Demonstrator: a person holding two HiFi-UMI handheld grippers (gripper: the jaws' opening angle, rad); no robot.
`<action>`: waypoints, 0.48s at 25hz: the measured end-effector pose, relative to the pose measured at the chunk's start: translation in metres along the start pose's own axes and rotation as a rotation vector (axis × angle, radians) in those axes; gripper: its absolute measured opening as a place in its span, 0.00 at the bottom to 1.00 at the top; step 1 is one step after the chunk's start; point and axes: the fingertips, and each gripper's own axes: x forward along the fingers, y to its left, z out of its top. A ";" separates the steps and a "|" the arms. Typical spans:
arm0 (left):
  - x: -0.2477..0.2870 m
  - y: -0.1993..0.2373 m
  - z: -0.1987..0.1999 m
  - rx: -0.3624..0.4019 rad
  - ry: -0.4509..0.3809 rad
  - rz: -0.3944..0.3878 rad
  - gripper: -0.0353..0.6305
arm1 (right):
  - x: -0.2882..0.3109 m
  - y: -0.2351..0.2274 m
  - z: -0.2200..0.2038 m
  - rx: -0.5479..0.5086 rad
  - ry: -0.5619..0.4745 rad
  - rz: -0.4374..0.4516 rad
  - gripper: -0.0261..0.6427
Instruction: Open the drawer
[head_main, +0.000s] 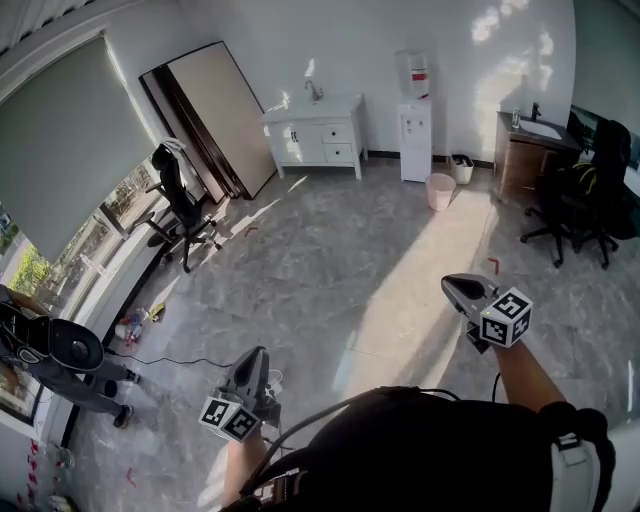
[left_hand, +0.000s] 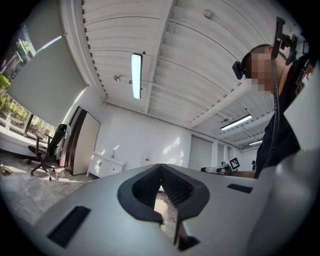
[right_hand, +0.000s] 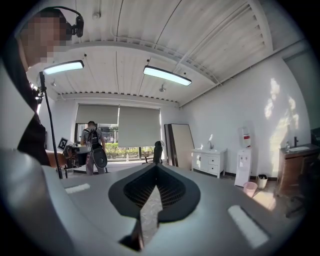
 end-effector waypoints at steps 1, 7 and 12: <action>0.007 0.001 -0.002 0.003 0.001 0.009 0.06 | 0.006 -0.007 -0.001 -0.003 0.002 0.014 0.04; 0.075 -0.021 -0.010 0.014 -0.017 0.028 0.06 | 0.020 -0.075 0.005 -0.015 -0.001 0.067 0.04; 0.134 -0.040 -0.019 0.023 -0.039 0.030 0.06 | 0.023 -0.141 0.019 -0.037 -0.011 0.080 0.04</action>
